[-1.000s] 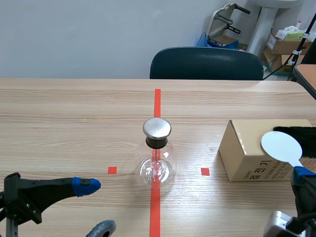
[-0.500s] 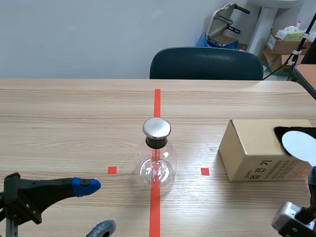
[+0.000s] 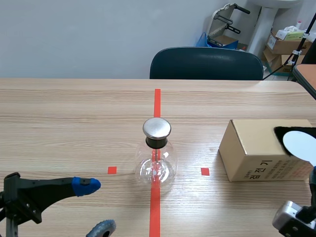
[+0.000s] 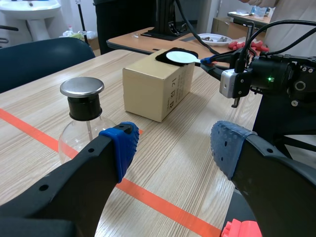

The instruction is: Do the electroscope experiment

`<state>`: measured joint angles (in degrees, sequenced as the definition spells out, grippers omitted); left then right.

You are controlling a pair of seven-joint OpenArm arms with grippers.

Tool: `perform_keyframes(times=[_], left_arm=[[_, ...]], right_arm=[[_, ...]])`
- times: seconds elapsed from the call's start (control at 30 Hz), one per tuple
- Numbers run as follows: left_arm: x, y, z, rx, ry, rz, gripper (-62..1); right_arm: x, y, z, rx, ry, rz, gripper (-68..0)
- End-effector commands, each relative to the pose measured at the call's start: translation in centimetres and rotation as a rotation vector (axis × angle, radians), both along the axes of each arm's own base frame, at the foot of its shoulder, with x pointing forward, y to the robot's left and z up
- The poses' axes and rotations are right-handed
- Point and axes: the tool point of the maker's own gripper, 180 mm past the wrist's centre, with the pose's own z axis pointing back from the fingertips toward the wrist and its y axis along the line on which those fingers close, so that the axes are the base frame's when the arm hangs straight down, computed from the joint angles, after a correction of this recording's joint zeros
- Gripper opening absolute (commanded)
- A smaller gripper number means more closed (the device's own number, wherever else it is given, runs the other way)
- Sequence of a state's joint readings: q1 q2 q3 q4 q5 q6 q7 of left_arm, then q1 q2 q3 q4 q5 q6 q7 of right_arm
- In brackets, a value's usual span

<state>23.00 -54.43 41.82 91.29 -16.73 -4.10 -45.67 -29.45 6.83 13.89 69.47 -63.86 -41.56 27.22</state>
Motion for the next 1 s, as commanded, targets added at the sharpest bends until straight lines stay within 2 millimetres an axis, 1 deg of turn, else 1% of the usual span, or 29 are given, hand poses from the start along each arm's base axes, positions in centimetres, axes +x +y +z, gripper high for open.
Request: perform_keyframes(times=[0.0, 0.1, 0.2, 0.3, 0.37, 0.47, 0.53, 0.57, 0.63, 0.8, 0.9, 0.97], left_arm=[[0.1, -0.3, 0.8, -0.033, -0.012, 0.002, -26.0], [0.1, -0.3, 0.8, -0.033, -0.013, 0.002, -27.4], [0.1, -0.3, 0.8, -0.033, -0.015, 0.002, -31.4], [0.2, -0.3, 0.8, -0.03, -0.017, 0.002, -32.3], [0.4, -0.3, 0.8, -0.03, -0.024, 0.005, -35.6], [1.1, -0.6, 0.0, 0.004, -0.013, 0.018, -39.4], [1.7, -0.8, -0.9, 0.032, 0.0, 0.033, -44.9], [1.9, -0.9, -1.3, 0.042, 0.008, 0.042, -47.0], [2.4, -0.9, -1.9, 0.047, 0.01, 0.058, -49.1], [3.4, -1.0, -2.5, 0.047, 0.001, 0.084, -55.1], [4.0, -1.0, -2.8, 0.05, -0.007, 0.095, -57.7], [4.3, -1.1, -3.2, 0.054, -0.007, 0.092, -58.3]], right_arm=[[0.5, -0.8, 1.8, -0.024, -0.056, -0.013, -66.7], [1.0, -1.2, 3.2, -0.032, -0.095, -0.031, -66.7], [1.5, -1.4, 4.3, -0.042, -0.126, -0.034, -66.7], [1.9, -1.5, 5.3, -0.048, -0.15, -0.031, -66.7], [2.2, -1.5, 6.3, -0.046, -0.177, -0.028, -66.6], [2.8, -1.3, 7.4, -0.043, -0.201, -0.015, -66.6], [3.1, -1.2, 8.2, -0.033, -0.214, -0.01, -66.6], [3.3, -1.0, 8.6, -0.031, -0.218, -0.005, -66.6], [3.6, -0.5, 9.3, -0.029, -0.237, 0.01, -66.6], [4.4, 1.2, 11.0, -0.014, -0.275, 0.05, -66.6], [4.8, 2.5, 11.9, -0.005, -0.299, 0.075, -66.6], [5.0, 3.5, 12.1, 0.001, -0.304, 0.09, -66.5]])
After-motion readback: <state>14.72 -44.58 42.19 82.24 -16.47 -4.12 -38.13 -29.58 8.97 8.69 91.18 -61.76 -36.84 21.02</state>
